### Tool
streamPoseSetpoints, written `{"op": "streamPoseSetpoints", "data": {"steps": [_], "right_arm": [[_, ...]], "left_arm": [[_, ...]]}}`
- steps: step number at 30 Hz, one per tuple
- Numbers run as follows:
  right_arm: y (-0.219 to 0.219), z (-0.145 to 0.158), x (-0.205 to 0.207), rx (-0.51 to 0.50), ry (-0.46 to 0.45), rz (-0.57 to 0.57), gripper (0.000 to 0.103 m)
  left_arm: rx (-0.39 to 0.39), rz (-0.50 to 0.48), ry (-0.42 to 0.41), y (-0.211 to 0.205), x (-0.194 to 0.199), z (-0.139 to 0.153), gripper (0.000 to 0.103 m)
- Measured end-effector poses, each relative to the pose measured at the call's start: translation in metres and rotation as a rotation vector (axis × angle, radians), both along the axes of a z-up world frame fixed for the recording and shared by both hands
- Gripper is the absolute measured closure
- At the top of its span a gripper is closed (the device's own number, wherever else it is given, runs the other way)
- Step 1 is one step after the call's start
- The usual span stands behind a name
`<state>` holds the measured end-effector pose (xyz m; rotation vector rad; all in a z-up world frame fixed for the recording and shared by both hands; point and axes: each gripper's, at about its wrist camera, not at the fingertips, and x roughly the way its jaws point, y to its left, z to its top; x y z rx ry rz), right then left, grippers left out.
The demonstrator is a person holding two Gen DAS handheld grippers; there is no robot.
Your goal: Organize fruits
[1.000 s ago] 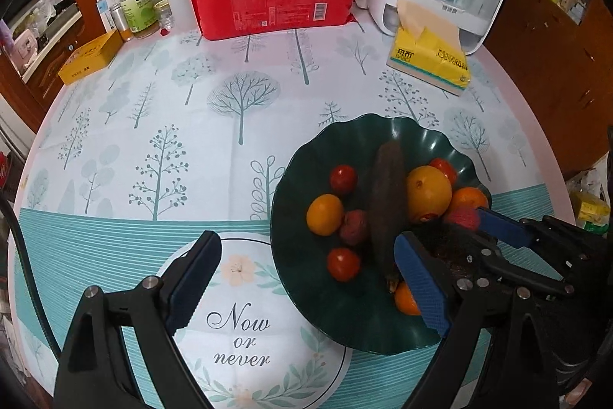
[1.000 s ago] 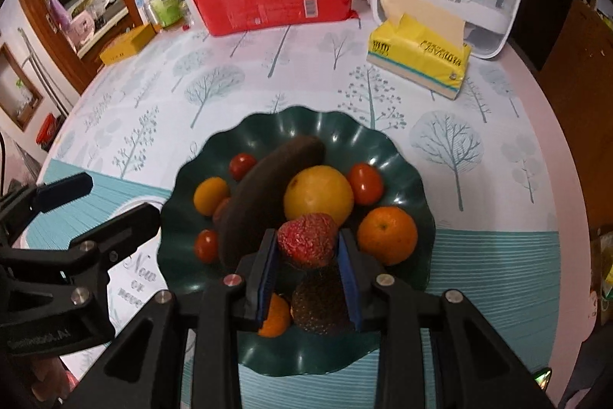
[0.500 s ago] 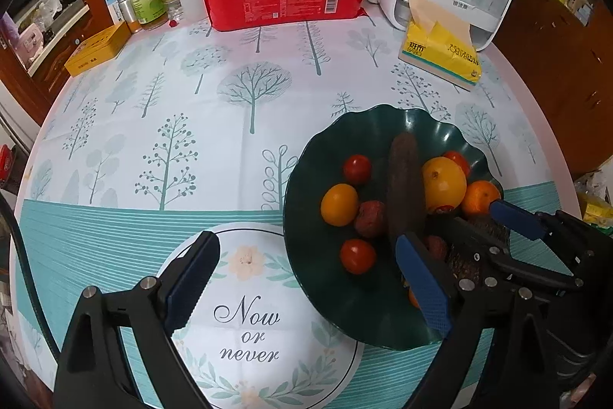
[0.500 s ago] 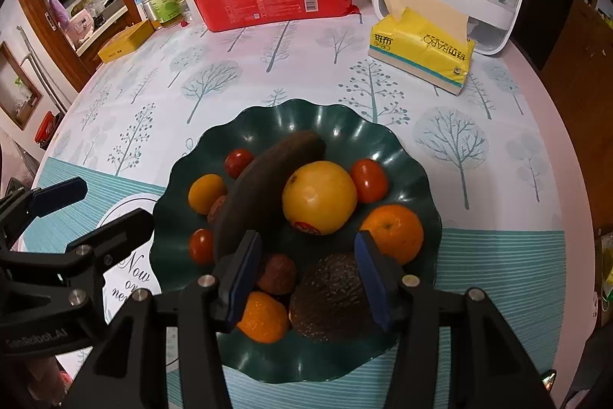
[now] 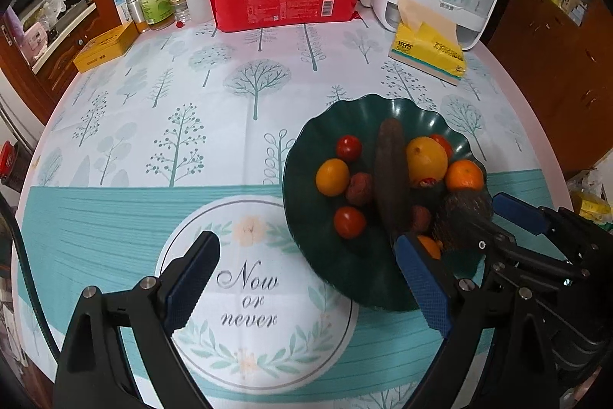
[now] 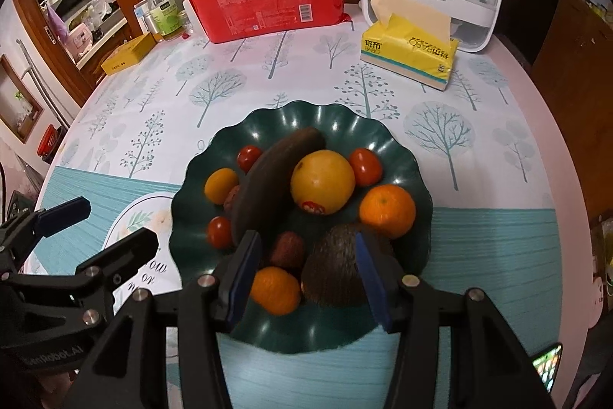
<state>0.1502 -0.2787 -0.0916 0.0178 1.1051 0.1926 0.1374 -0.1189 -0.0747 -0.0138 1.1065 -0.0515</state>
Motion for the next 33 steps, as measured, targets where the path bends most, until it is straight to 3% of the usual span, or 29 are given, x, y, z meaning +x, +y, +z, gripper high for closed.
{"op": "streamPoseSetpoints", "data": {"steps": [20, 33], "right_arm": [[0.026, 0.054, -0.093, 0.024, -0.054, -0.115, 0.051], [0.058, 0.071, -0.135, -0.029, -0.069, -0.16, 0.051]], "left_arm": [[0.043, 0.032, -0.085, 0.031, -0.087, 0.061, 0.01], [0.078, 0.018, -0.074, 0.058, -0.116, 0.066, 0.01]]}}
